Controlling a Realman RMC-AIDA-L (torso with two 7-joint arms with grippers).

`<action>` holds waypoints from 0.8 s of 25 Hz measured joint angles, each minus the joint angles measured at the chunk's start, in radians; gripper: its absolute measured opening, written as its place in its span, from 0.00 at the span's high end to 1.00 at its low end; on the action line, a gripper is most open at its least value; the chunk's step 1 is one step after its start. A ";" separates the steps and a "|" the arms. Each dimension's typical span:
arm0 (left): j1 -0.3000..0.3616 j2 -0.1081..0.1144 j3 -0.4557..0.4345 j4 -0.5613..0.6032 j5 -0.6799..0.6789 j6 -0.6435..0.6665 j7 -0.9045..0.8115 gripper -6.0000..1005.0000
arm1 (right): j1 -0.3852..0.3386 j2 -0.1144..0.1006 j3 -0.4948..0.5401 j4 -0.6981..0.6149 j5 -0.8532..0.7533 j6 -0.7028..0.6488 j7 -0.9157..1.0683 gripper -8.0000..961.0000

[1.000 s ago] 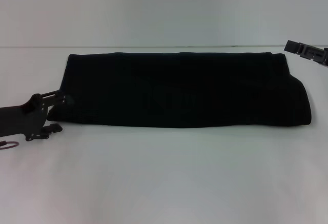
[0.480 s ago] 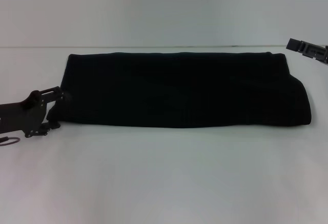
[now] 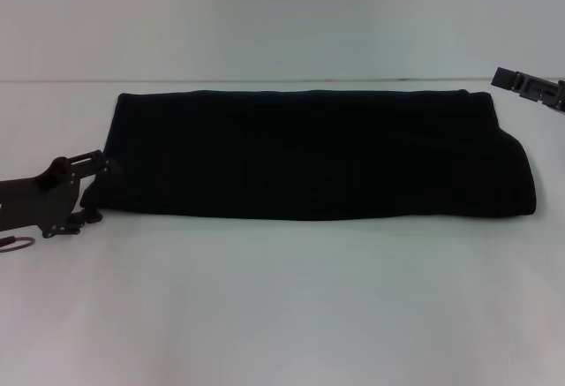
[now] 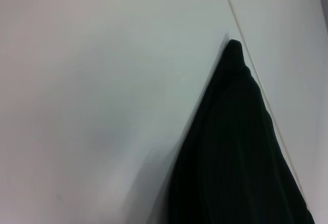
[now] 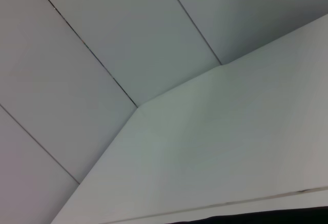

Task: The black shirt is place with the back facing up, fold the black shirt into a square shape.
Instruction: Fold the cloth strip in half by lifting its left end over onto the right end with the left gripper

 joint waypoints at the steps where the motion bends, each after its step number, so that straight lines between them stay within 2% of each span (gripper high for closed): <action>1: 0.000 0.000 0.000 0.000 0.000 -0.002 0.000 0.10 | 0.000 0.001 0.000 0.000 0.000 0.000 0.000 0.04; 20: -0.015 -0.003 0.000 -0.021 -0.014 -0.051 0.061 0.10 | -0.002 0.002 -0.002 0.002 0.000 0.000 -0.002 0.04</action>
